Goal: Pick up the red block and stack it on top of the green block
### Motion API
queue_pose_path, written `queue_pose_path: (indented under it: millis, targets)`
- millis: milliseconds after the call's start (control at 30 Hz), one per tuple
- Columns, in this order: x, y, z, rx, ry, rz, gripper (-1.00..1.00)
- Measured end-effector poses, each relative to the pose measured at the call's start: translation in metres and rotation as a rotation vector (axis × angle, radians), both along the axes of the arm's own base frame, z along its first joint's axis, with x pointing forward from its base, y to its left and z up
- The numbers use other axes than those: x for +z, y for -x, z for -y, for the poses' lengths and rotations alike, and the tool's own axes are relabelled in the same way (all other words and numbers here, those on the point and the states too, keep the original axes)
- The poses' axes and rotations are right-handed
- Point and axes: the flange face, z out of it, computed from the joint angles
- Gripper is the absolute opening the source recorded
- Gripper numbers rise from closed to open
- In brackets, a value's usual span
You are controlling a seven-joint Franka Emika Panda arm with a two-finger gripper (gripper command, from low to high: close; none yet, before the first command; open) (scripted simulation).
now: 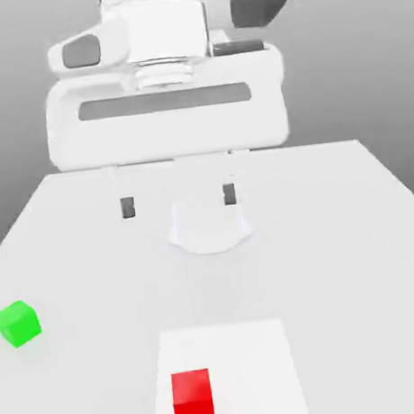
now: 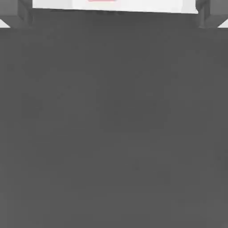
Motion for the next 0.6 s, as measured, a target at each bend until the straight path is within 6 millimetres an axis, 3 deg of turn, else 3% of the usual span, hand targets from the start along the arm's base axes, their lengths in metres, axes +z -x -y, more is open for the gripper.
queue_pose_path:
  millis: [133, 267, 433, 467, 600]
  targets:
    - [-0.079, 0.003, 0.008, 0.008, 0.006, -0.118, 0.0]
    - [-0.154, 0.019, 0.014, 0.02, 0.013, -0.236, 0.0]
    - [-0.224, 0.025, 0.016, 0.025, 0.016, -0.276, 0.0]
    - [-0.237, 0.026, 0.016, 0.025, 0.016, -0.276, -1.0]
    - [-0.237, 0.026, 0.016, 0.024, 0.016, -0.276, -1.0]
